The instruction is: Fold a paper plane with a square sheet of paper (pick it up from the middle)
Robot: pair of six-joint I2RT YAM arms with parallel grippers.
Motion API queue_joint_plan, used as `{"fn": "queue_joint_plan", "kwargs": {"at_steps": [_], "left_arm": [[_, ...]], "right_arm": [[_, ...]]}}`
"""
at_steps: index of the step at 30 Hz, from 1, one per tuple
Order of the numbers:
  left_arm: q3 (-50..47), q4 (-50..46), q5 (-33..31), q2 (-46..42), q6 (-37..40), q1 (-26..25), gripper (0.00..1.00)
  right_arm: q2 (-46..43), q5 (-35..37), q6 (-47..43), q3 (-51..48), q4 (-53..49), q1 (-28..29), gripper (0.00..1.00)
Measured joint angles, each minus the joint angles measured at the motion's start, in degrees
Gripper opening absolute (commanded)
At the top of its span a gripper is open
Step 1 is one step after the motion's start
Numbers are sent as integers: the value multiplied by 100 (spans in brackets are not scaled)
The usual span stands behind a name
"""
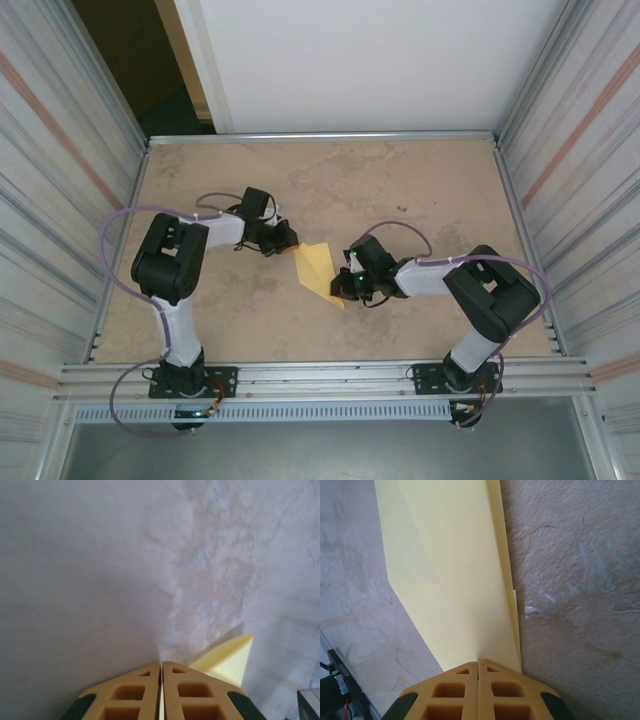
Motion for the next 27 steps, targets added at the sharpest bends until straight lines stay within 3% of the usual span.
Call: {"fn": "queue_joint_plan", "kwargs": {"at_steps": [7, 13, 18, 27], "left_arm": [[136, -326, -343, -627, 136, 234, 13], [-271, 293, -142, -1458, -177, -326, 12], [-629, 697, 129, -1040, -535, -914, 10], [-627, 785, 127, -560, -678, -1139, 8]], "right_arm": [[262, -33, -291, 487, -424, -33, 5], [511, -208, -761, 881, -782, -208, 5], [584, -352, -1036, 970, -876, -295, 6], [586, -448, -1119, 968, -874, -352, 6]]}}
